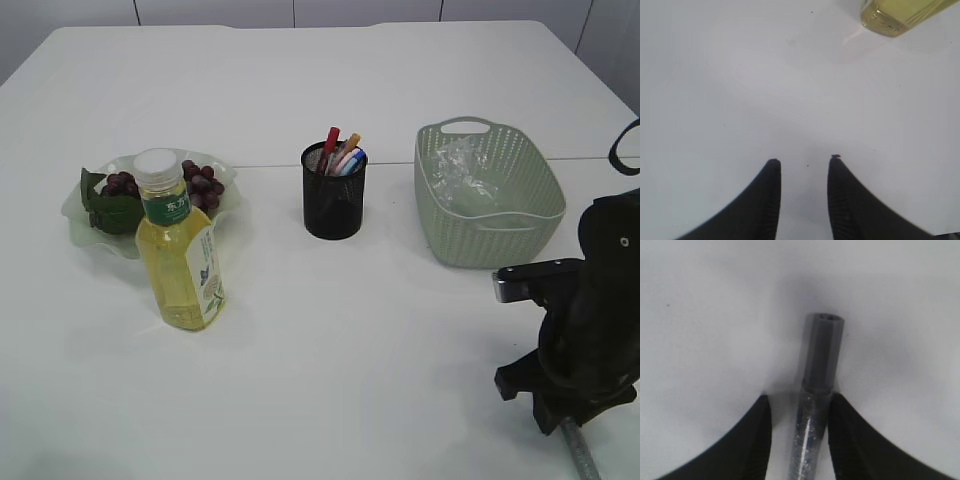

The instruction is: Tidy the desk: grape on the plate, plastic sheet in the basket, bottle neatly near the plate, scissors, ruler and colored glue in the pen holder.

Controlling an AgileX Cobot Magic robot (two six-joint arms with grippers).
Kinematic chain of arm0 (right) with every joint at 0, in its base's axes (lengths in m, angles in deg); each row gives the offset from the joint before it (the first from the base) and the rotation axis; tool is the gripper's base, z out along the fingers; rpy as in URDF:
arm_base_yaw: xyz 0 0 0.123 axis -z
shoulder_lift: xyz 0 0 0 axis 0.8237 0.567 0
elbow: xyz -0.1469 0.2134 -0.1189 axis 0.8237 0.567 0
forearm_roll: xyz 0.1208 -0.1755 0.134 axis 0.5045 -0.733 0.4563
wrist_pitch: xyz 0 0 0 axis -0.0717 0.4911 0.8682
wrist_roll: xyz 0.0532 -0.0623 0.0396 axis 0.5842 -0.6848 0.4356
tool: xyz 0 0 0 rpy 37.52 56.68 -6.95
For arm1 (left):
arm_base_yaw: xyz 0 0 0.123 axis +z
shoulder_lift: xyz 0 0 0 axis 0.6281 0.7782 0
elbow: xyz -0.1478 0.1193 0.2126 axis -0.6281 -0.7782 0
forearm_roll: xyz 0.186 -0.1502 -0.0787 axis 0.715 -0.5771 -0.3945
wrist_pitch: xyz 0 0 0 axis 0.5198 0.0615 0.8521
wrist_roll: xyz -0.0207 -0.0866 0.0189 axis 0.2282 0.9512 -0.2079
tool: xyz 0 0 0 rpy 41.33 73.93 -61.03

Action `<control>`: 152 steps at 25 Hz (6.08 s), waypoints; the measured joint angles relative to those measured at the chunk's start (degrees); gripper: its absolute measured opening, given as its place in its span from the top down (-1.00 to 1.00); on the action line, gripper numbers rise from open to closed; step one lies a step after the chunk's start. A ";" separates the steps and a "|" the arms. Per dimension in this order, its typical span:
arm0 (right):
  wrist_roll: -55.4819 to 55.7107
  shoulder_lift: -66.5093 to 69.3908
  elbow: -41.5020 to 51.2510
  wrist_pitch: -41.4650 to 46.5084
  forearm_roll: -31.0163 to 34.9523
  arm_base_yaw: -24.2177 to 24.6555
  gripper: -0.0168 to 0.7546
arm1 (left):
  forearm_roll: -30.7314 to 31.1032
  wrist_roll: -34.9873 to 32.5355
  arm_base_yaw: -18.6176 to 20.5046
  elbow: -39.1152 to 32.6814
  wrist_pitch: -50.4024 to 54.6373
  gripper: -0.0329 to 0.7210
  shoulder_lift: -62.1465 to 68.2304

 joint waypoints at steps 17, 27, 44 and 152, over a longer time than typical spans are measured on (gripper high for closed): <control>-25.36 -6.17 -1.78 -1.80 24.02 0.22 0.82 | 0.01 0.00 0.00 0.00 0.07 0.27 0.00; -54.21 -6.82 -17.42 7.22 55.31 0.22 0.82 | -0.12 0.00 0.00 0.00 -0.13 0.27 0.00; -82.94 8.15 -45.07 9.71 86.11 4.14 0.83 | -0.25 0.00 0.00 0.00 -0.13 0.27 0.00; -2.57 -88.79 4.29 29.03 3.37 4.59 0.23 | 6.86 2.02 0.00 0.00 14.99 -0.02 -50.05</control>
